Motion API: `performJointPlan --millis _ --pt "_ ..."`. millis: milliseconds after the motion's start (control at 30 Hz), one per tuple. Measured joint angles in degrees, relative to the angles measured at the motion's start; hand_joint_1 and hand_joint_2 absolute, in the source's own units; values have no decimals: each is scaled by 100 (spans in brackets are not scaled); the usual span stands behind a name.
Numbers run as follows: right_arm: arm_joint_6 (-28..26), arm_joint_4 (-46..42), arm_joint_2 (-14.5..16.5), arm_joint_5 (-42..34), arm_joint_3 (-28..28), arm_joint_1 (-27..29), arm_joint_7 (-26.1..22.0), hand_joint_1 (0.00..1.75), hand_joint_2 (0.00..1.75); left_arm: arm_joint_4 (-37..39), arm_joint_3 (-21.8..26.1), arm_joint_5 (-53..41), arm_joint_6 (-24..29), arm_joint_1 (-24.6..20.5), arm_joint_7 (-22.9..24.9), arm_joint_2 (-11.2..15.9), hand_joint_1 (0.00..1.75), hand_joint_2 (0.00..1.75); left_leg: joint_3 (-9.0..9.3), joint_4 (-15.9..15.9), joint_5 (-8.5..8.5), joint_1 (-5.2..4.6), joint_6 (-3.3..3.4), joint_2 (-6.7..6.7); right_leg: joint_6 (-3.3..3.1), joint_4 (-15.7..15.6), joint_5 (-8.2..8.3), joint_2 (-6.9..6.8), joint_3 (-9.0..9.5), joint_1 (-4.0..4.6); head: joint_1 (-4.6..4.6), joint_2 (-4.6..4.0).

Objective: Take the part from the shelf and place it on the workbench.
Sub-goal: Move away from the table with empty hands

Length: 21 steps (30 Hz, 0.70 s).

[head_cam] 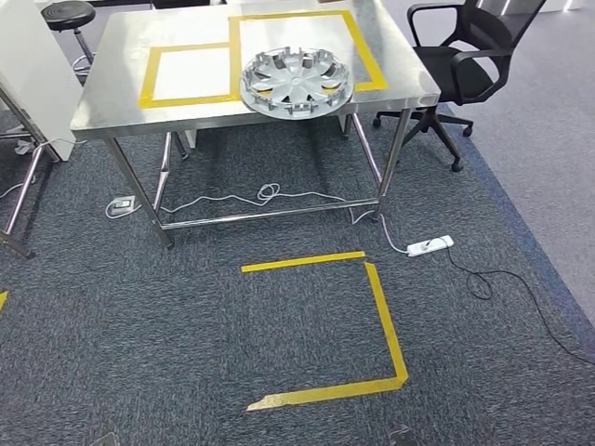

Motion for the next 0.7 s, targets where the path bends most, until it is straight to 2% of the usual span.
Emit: performJointPlan --millis 33,67,133,167,200,233,300,333,367,400,533,567,600,667,700 --pt "-23 5 -1 20 -3 -1 8 0 0 -9 -41 49 22 1 0 -1 0 0 7 -44 32 20 24 6 22 134 -107 8 -69 2 6 0" --pt "-49 11 -1 37 -10 -1 20 0 0 -15 -81 136 65 0 -12 -3 0 0 7 -74 61 37 38 14 43 409 -283 17 -199 -2 13 0" --pt "-98 29 -3 69 -37 1 50 0 0 -22 -170 328 173 1 -39 -5 0 0 -30 -73 82 42 47 24 83 1193 -675 26 -545 -20 27 0" --pt "-115 39 -7 84 -56 6 62 0 0 -22 -222 406 214 6 -45 -6 0 0 -49 -66 89 45 39 29 104 1508 -789 25 -684 -35 29 0" --pt "-133 47 -14 97 -72 11 71 0 0 -22 -280 469 238 13 -40 -7 0 0 -68 -54 96 54 26 35 126 1601 -779 24 -719 -54 30 0" --pt "-149 55 -21 112 -82 13 77 0 0 -22 -338 538 263 20 -34 -7 0 0 -85 -37 101 69 5 40 148 1469 -668 20 -643 -74 29 0" --pt "-180 71 -35 134 -93 4 86 0 0 -22 -450 712 346 24 -39 -5 0 0 -111 19 98 107 -72 57 216 684 -315 -28 -217 -124 34 0" --pt "-187 85 -37 142 -94 -8 87 0 0 -21 -504 778 388 21 -46 1 0 0 -123 55 82 112 -121 61 222 329 -203 -38 -30 -140 42 0" --pt "-192 98 -39 147 -95 -18 89 0 0 -21 -553 823 421 19 -53 6 0 0 -130 84 65 109 -165 66 203 91 -148 -43 93 -149 37 0" --pt "-195 109 -40 150 -96 -26 90 0 0 -20 -590 847 438 17 -57 12 0 0 -135 102 50 96 -196 68 169 7 -156 -37 128 -147 31 0" --pt "-201 132 -43 156 -107 -22 91 0 0 -20 -699 871 466 23 -67 15 0 0 -133 133 13 123 -263 59 -26 43 -118 4 83 -123 1 0" --pt "-204 139 -43 156 -111 -22 91 0 0 -20 -725 881 471 26 -67 16 0 0 -170 250 -97 134 -286 42 -69 45 -96 13 72 -123 -10 0" --pt "-209 144 -43 158 -115 -23 91 0 0 -20 -753 897 482 28 -67 16 0 0 -248 477 -278 142 -307 23 -106 43 -74 22 70 -122 -21 0" --pt "-226 150 -44 165 -122 -24 91 0 0 -20 -811 950 511 31 -67 16 0 0 -517 1209 -743 142 -322 -4 -151 46 -40 46 49 -99 -49 0" --pt "-237 157 -46 172 -126 -20 91 0 0 -20 -846 976 525 34 -67 16 0 0 -637 1547 -895 140 -313 -6 -165 49 -24 65 36 -81 -50 0"
